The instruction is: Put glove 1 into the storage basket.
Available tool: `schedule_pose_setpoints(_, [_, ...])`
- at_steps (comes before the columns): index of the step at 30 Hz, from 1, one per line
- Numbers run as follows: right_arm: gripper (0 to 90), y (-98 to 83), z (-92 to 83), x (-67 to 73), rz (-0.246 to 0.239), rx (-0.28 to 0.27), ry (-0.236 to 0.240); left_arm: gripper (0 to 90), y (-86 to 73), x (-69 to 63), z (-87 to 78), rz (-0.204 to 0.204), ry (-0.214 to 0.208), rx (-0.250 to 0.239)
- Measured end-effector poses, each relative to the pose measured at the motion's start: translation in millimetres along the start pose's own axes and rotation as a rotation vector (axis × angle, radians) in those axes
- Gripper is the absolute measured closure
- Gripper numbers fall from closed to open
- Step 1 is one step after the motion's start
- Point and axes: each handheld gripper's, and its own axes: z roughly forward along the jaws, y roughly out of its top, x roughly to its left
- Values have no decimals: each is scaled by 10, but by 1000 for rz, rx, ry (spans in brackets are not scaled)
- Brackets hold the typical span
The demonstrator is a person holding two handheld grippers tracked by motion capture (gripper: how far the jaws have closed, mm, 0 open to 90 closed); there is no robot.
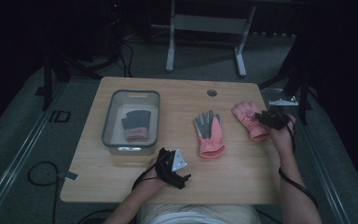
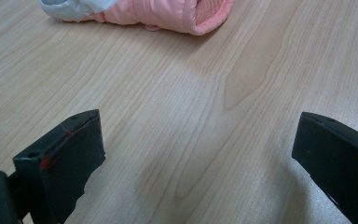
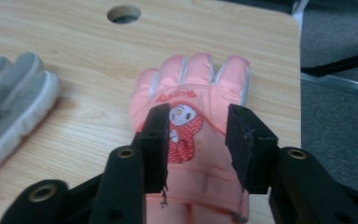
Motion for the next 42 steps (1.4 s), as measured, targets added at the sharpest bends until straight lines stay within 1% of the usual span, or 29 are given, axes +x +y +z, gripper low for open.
schedule_pose_setpoints(2, [590,12,42,-33,-16,11,2,17,0,-1,2,3,6,4])
schedule_pose_setpoints(3, [590,12,42,-33,-16,11,2,17,0,-1,2,3,6,4])
schedule_pose_setpoints(4, [589,19,67,-47,-19,19,13,17,-3,-3,5,6,13,8])
schedule_pose_setpoints(5, [589,25,127,-71,-29,35,6,17,-3,-5,6,7,12,8])
schedule_pose_setpoints(8, [586,10,224,-93,-32,59,7,17,-4,-4,6,7,10,6])
schedule_pose_setpoints(10, [586,-5,266,-90,-24,55,9,17,-5,-3,5,7,12,6])
schedule_pose_setpoints(11, [586,-12,290,-80,-21,55,12,17,-5,-4,3,14,18,10])
schedule_pose_setpoints(12, [582,-22,321,-68,-28,62,20,17,-6,-9,4,18,20,11])
schedule_pose_setpoints(14, [566,-42,384,-33,-65,80,0,17,-7,-12,5,20,18,13])
schedule_pose_setpoints(16, [567,-51,422,-17,-85,91,-3,17,-6,-12,4,18,17,10])
schedule_pose_setpoints(18, [578,-56,458,9,-124,122,-12,17,-8,-12,6,10,14,5])
schedule_pose_setpoints(19, [590,-59,477,8,-134,132,-11,17,-9,-11,8,8,8,9])
schedule_pose_setpoints(21, [656,-60,497,-4,-126,142,-2,17,-8,-16,8,10,6,8])
schedule_pose_setpoints(22, [656,-60,497,-4,-126,142,-2,17,-8,-16,8,10,6,8])
schedule_pose_setpoints(23, [698,-58,500,2,-126,148,-1,17,-7,-18,5,14,3,7])
schedule_pose_setpoints(24, [762,-50,501,32,-145,159,-7,17,-7,-19,5,14,3,7])
schedule_pose_setpoints(25, [784,-46,500,38,-146,160,-9,17,-8,-19,7,13,3,8])
schedule_pose_setpoints(29, [821,-38,491,86,-128,164,-44,17,-7,-13,13,8,-2,9])
schedule_pose_setpoints(31, [839,-25,467,99,-94,165,-57,17,-7,-15,14,15,-2,16])
schedule_pose_setpoints(33, [849,3,398,122,-55,152,-76,17,-7,-23,12,15,-2,13])
schedule_pose_setpoints(35, [852,33,288,153,-16,137,-86,17,-7,-26,11,11,-5,8])
schedule_pose_setpoints(38, [852,69,67,231,40,91,-83,17,-6,-24,12,8,-8,6])
schedule_pose_setpoints(39, [852,80,-24,271,58,75,-74,17,-5,-24,12,9,-9,6])
schedule_pose_setpoints(42, [852,90,-204,372,77,55,-73,17,-5,-25,9,14,-10,13])
